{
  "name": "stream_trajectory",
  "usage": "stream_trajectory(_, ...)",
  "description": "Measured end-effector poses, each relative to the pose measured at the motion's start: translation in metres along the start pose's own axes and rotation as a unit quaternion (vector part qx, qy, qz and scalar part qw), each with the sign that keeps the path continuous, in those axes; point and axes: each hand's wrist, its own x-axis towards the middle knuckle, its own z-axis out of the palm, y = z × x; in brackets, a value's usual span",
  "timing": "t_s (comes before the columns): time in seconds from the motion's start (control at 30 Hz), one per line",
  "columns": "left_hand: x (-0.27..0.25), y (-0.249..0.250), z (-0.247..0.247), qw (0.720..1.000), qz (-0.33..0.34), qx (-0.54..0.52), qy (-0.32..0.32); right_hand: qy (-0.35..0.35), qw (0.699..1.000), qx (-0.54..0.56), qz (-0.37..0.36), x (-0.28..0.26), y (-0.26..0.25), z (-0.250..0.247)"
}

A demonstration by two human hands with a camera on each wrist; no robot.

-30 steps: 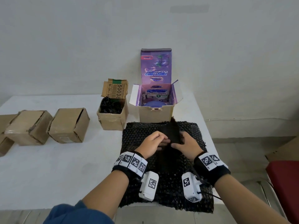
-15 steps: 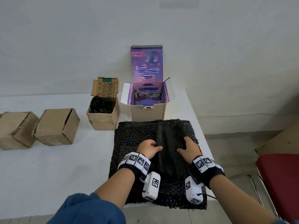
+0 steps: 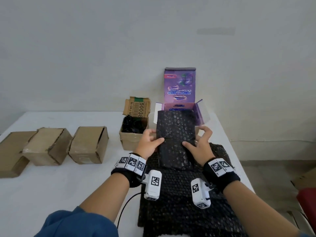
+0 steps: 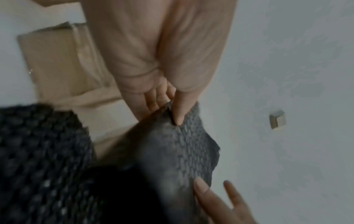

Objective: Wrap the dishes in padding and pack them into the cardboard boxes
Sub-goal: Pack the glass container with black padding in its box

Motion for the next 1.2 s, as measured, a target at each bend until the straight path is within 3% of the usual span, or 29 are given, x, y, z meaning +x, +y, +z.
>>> stream_trajectory(0.07,0.008,0.008,-0.026,0.998,0.05,0.032,0.028,-0.007,0.999,-0.011,-0.041,0.012,-0.014,0.022)
stream_trajectory(0.2,0.028,0.022,-0.081,0.968,0.153,0.195,-0.037,-0.112,0.985,-0.106,-0.084,0.039,-0.037,0.061)
stream_trajectory(0.33,0.052,0.03,-0.127,0.94,0.155,0.292,-0.084,-0.125,0.981,-0.141,-0.031,0.064,-0.055,0.097)
stream_trajectory(0.53,0.083,0.05,-0.168,0.91,0.171,0.372,-0.068,-0.099,0.96,-0.25,-0.076,0.09,-0.067,0.126)
stream_trajectory(0.63,0.099,0.053,-0.179,0.927,0.164,0.33,-0.075,-0.074,0.969,-0.229,-0.059,0.098,-0.064,0.135)
stream_trajectory(0.73,0.117,0.047,-0.18,0.954,0.118,0.262,-0.087,-0.057,0.984,-0.167,0.021,0.107,-0.063,0.151)
stream_trajectory(0.83,0.128,0.035,-0.175,0.977,0.074,0.195,-0.045,0.029,0.982,-0.176,0.066,0.117,-0.055,0.171)
stream_trajectory(0.9,0.132,0.025,-0.173,0.977,0.079,0.196,-0.031,0.07,0.981,-0.156,0.089,0.123,-0.047,0.181)
stream_trajectory(1.0,0.14,0.011,-0.173,0.96,0.13,0.249,-0.006,0.077,0.975,-0.193,0.084,0.13,-0.037,0.191)
stream_trajectory(1.1,0.148,0.0,-0.171,0.923,0.195,0.332,0.012,0.048,0.956,-0.287,0.048,0.133,-0.029,0.201)
stream_trajectory(1.2,0.149,-0.006,-0.17,0.87,0.262,0.417,0.028,0.015,0.908,-0.417,-0.035,0.125,-0.024,0.211)
